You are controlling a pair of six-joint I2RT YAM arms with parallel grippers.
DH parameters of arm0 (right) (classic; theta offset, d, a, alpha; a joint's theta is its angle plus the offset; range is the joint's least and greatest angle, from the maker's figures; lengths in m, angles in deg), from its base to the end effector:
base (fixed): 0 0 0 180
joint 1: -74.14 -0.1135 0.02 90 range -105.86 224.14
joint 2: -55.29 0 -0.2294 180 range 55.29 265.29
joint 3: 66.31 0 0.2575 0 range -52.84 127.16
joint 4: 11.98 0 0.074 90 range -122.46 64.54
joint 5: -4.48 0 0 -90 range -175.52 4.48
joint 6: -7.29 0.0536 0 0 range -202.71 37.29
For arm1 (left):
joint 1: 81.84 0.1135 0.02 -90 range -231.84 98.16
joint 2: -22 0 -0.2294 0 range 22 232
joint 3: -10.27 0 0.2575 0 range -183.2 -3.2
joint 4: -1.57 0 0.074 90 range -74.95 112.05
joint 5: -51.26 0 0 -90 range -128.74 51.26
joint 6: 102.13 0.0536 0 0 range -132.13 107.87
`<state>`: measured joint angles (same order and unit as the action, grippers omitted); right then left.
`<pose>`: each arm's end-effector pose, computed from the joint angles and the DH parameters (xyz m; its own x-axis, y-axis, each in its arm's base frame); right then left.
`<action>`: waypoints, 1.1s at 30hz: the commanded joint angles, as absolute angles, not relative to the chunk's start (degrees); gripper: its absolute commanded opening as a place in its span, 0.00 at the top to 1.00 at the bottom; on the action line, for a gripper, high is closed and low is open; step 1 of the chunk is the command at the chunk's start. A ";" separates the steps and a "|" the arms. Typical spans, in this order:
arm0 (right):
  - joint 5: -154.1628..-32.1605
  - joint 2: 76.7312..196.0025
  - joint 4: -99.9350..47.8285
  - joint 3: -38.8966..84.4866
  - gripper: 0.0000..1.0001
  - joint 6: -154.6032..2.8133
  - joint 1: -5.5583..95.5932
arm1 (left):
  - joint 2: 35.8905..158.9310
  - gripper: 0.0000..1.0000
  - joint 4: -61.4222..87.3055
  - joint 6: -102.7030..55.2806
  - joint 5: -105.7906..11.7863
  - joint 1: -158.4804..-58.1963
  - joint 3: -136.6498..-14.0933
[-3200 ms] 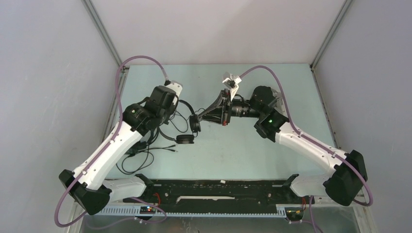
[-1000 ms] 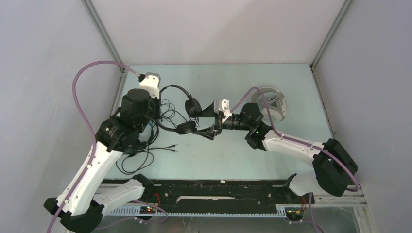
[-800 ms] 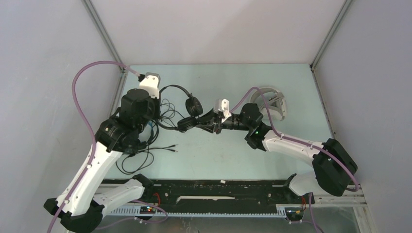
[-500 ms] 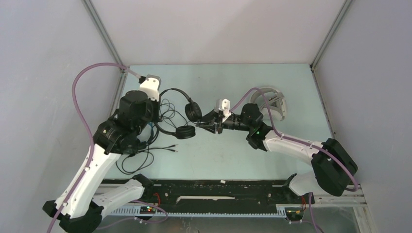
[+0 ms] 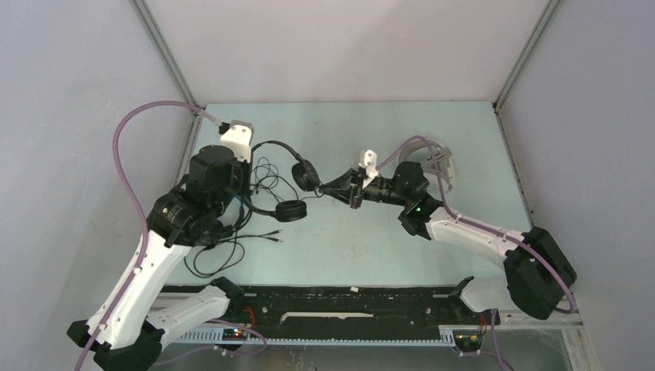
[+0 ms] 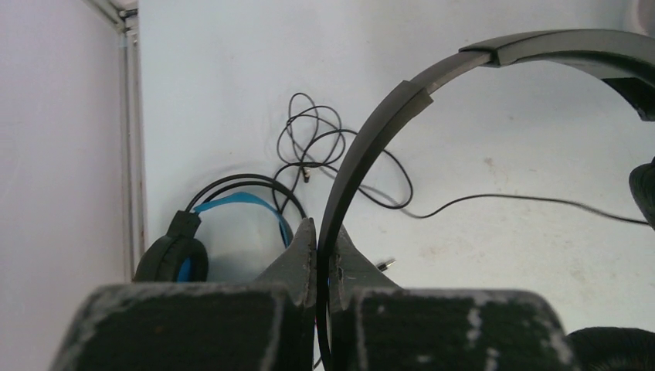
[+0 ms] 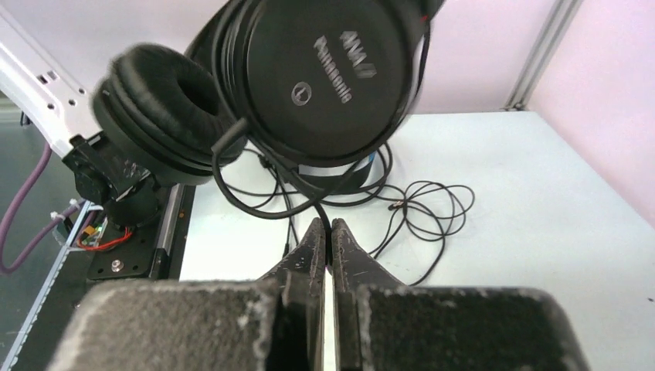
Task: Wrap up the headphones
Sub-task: Wrap the headphones cable around the headphones.
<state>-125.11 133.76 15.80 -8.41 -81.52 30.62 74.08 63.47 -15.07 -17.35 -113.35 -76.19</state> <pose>0.2155 0.2518 0.2623 0.0704 0.0890 -0.9935 -0.9908 0.1216 -0.0594 0.1819 -0.0886 0.3826 -0.4042 0.1918 -0.8943 0.1904 0.9740 0.1228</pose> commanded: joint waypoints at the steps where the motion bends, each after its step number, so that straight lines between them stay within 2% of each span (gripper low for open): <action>1: -124.99 127.61 15.06 -9.00 1.00 -78.49 32.60 | 73.95 1.00 63.62 -14.55 -11.13 -113.02 -78.29; 7: -125.86 124.13 12.90 -8.98 1.00 -76.12 34.53 | 74.94 1.00 63.26 -15.06 -9.98 -112.91 -78.29; 12: -124.02 123.24 12.42 -8.98 1.00 -74.44 35.81 | 74.94 1.00 63.06 -13.58 -14.01 -112.95 -78.48; 17: -124.01 125.92 12.75 -8.93 1.00 -71.94 38.66 | 73.11 1.00 61.49 -15.92 -18.53 -112.69 -78.87; 21: -123.76 128.20 13.26 -9.00 1.00 -70.81 38.71 | 72.88 1.00 62.01 -16.50 -17.88 -112.57 -80.05; 26: -115.19 127.88 11.10 -8.98 1.00 -69.82 39.88 | 73.93 1.00 65.06 -16.80 -12.09 -112.45 -81.69; 33: -110.80 128.90 8.95 -8.89 1.00 -64.18 44.41 | 71.86 1.00 63.13 -17.05 -17.62 -112.00 -81.81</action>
